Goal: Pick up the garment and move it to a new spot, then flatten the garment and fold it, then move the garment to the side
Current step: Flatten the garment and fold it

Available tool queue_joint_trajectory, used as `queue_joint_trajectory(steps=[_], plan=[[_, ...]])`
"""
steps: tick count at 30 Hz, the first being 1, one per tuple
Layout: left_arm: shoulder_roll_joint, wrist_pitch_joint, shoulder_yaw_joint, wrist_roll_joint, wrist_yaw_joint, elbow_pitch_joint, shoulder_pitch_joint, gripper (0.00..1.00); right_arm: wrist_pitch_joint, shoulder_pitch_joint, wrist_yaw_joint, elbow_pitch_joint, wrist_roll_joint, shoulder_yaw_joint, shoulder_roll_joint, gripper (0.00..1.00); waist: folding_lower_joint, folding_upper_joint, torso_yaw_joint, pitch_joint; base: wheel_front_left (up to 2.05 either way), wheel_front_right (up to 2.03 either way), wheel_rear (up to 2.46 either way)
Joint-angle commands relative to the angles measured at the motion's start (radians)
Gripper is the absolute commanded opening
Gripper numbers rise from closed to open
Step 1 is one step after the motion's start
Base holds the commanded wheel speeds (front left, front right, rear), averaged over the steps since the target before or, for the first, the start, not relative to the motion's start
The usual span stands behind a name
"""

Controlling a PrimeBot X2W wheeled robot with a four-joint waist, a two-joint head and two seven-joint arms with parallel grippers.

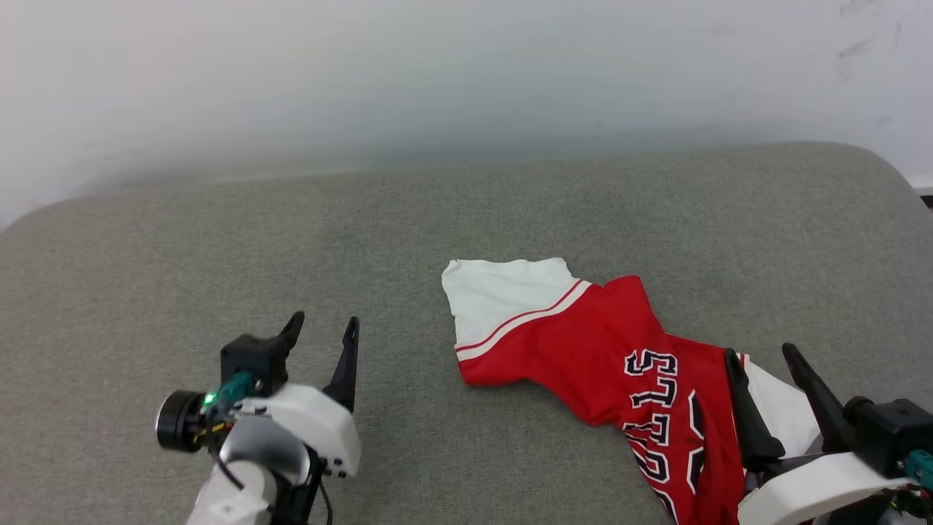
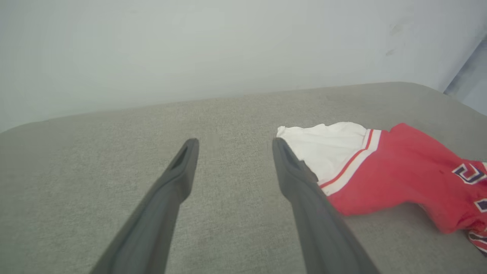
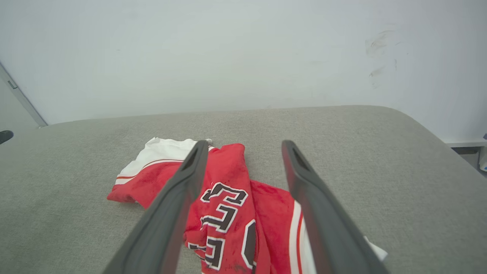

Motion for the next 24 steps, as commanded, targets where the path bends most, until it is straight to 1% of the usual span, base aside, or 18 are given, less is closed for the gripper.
queue_joint_trajectory(steps=[1, 6, 10, 14, 19, 24], plan=[[0.001, 0.027, -0.006, -0.006, -0.009, 0.011, -0.033, 1.0, 0.0, -0.015, 0.0, -0.008, 0.009, 0.004, 0.002, 1.0, 0.0001, 0.0, -0.028, 0.039, 0.0, 0.0, 0.0], [-0.008, 0.164, -0.033, -0.032, -0.048, 0.072, -0.195, 1.0, -0.018, -0.055, 0.0, -0.013, 0.018, 0.013, 0.003, 1.0, 0.0001, 0.0, -0.072, 0.116, 0.0, 0.0, 0.0], [-0.014, 0.28, -0.05, -0.063, -0.078, 0.149, -0.315, 1.0, -0.029, -0.085, 0.0, -0.002, 0.023, 0.014, 0.003, 1.0, 0.0001, 0.0, -0.102, 0.177, 0.0, 0.0, 0.0], [-0.004, 0.412, -0.072, -0.093, -0.104, 0.234, -0.42, 1.0, -0.047, -0.115, 0.0, 0.007, 0.034, 0.022, 0.002, 1.0, 0.0001, 0.0, -0.134, 0.229, 0.0, 0.0, 0.0], [0.011, 0.534, -0.117, -0.113, -0.123, 0.321, -0.511, 1.0, -0.067, -0.136, 0.0, 0.034, 0.061, 0.025, 0.003, 1.0, 0.0001, 0.0, -0.164, 0.274, 0.0, 0.0, 0.0], [0.028, 0.631, -0.175, -0.108, -0.132, 0.401, -0.563, 1.0, -0.086, -0.148, 0.0, 0.063, 0.081, 0.031, 0.002, 1.0, 0.0001, 0.0, -0.182, 0.303, 0.0, 0.0, 0.0]])
